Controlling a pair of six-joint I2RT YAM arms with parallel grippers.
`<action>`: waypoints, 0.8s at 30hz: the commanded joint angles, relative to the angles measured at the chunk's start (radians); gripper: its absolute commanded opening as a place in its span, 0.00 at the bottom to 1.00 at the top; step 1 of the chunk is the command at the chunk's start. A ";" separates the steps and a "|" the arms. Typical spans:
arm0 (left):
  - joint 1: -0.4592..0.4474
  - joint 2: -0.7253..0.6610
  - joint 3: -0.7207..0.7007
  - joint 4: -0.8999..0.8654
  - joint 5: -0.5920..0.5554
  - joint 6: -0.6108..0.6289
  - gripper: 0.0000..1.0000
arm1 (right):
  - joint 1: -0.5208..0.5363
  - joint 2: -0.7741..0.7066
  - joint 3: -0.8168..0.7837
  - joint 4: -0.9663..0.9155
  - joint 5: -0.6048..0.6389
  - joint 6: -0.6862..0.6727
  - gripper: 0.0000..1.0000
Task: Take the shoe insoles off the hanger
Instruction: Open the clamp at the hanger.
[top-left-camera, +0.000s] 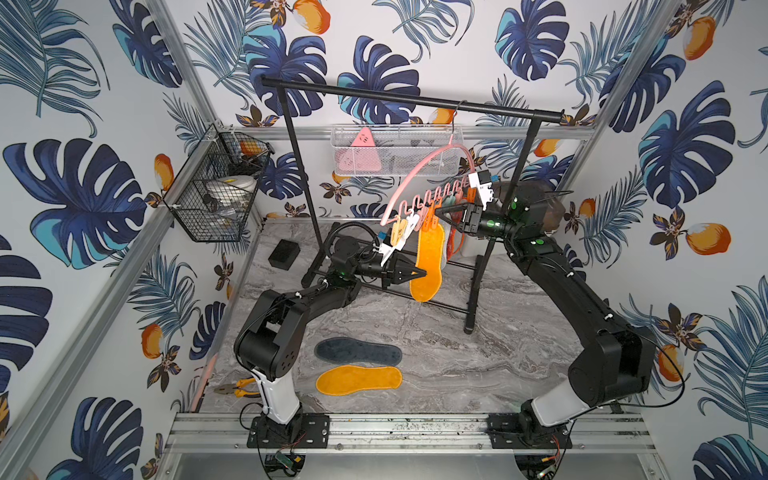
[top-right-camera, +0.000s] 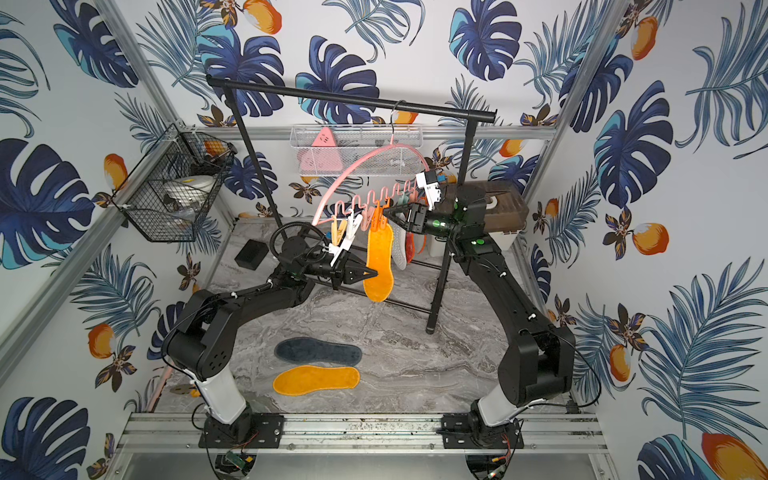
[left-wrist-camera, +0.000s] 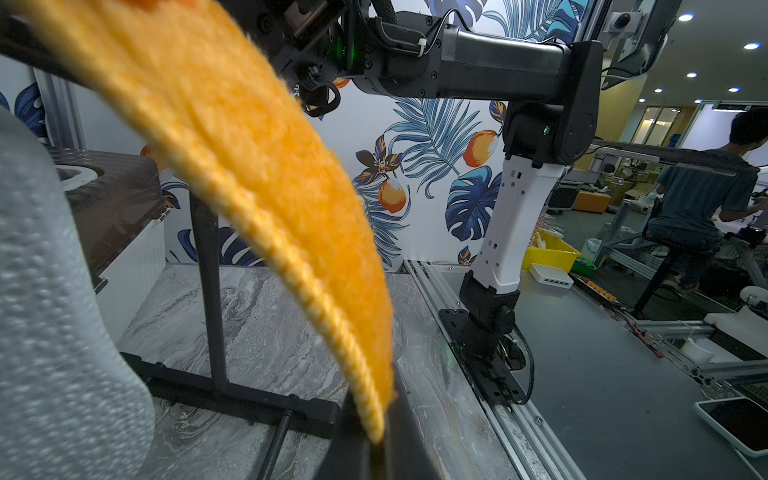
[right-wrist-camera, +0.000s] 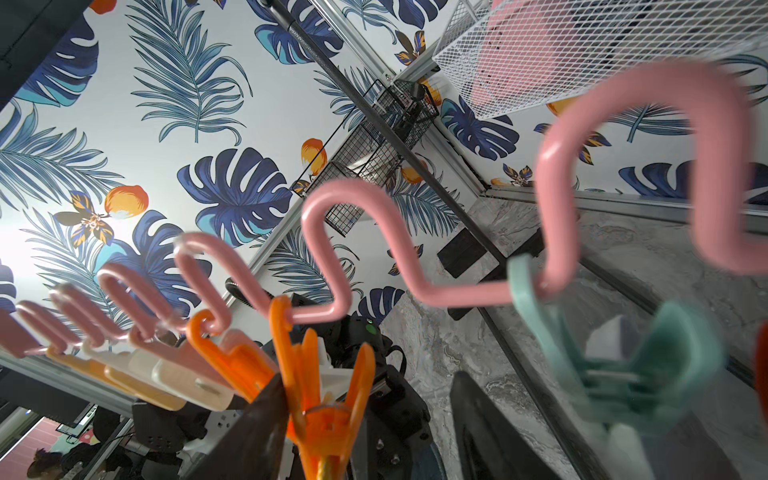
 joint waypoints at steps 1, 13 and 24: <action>0.001 0.003 0.006 0.033 0.020 -0.012 0.05 | 0.001 -0.007 0.005 0.053 -0.018 0.027 0.64; 0.001 0.006 0.018 0.025 0.021 -0.015 0.04 | 0.007 0.008 0.050 0.009 -0.015 0.012 0.56; 0.000 0.006 0.022 0.026 0.026 -0.016 0.04 | 0.013 0.015 0.057 -0.008 -0.011 0.001 0.54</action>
